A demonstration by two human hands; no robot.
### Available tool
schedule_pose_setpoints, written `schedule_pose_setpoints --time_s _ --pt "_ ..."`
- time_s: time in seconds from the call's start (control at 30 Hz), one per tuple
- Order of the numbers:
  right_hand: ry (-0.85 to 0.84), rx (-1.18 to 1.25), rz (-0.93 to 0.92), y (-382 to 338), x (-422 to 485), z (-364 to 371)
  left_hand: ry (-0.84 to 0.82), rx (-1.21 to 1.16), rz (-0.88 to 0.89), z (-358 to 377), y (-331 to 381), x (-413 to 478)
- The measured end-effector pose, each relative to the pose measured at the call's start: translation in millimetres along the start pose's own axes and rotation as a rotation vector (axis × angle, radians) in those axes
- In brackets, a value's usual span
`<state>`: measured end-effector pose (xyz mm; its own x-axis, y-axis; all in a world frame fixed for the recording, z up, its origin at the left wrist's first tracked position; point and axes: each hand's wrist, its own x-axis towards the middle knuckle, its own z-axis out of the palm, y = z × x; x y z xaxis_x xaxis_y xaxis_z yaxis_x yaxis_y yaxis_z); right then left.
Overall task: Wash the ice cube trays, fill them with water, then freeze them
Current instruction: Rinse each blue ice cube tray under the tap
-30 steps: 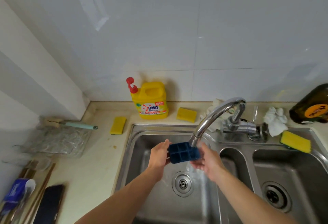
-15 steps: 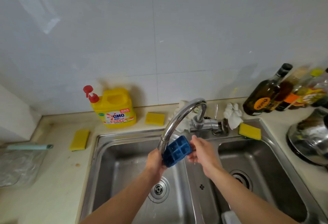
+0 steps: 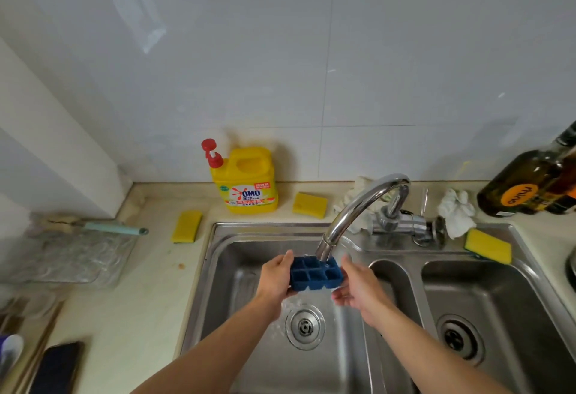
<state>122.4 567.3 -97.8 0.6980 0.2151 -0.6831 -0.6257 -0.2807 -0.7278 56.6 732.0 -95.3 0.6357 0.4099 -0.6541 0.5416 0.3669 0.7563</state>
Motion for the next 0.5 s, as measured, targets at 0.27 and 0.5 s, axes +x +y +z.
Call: schedule_pose_setpoints --time_s 0.27,0.5 --pt "-0.007 0.037 0.011 0.6 -2.0 -0.2 -0.028 0.177 0.225 -0.4 -2.7 -0.1" --pt "0.023 0.032 -0.134 -17.0 -10.9 -8.9 -0.040 -0.044 0.080 5.9 -7.0 15.5"
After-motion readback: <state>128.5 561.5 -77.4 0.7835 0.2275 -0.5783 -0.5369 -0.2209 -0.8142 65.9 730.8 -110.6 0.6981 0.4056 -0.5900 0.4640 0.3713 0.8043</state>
